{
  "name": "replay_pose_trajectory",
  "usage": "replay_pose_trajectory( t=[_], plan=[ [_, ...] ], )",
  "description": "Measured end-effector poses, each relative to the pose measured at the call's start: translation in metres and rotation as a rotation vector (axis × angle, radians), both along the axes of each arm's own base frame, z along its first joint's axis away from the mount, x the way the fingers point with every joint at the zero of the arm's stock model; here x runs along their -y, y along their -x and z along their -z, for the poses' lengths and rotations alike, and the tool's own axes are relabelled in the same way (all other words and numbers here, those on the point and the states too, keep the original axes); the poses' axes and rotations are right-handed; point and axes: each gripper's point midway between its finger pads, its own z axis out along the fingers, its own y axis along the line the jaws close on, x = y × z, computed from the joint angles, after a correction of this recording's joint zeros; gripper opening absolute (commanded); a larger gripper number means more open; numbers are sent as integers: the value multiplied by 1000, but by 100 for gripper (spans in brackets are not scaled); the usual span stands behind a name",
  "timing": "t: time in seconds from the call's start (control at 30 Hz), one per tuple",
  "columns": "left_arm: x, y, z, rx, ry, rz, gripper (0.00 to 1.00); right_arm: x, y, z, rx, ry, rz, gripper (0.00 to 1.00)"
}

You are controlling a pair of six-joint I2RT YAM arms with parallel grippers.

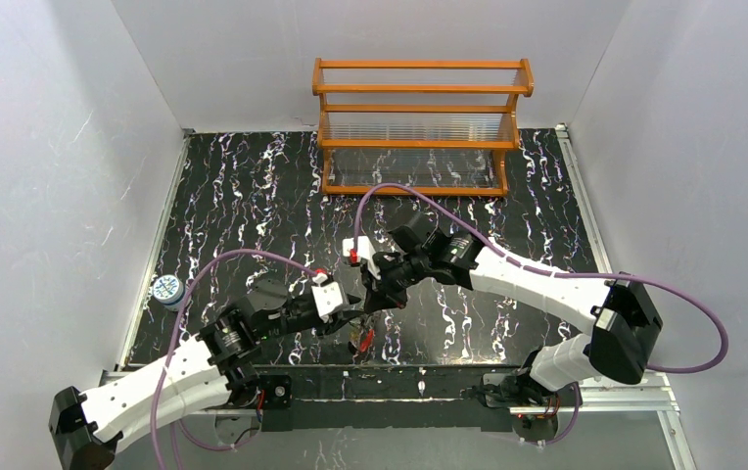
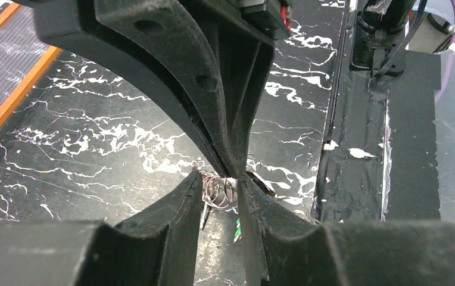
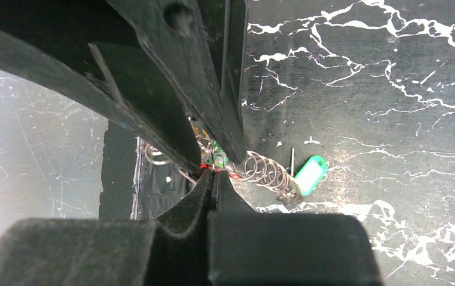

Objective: Put the keys on the keyring

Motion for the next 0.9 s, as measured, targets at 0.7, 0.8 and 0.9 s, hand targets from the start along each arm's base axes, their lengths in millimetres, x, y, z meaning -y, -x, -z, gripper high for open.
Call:
replay_pose_trajectory(
  t=[0.7,0.8,0.9],
  plan=[
    [9,-3,22,-35,-76,28,0,3,1,4,18,34,5,1],
    [8,-3,22,-35,-77,25,0,3,-1,4,25,36,13,23],
    [6,-3,22,-34,-79,14,0,2,-5,3,34,34,43,49]
  ],
)
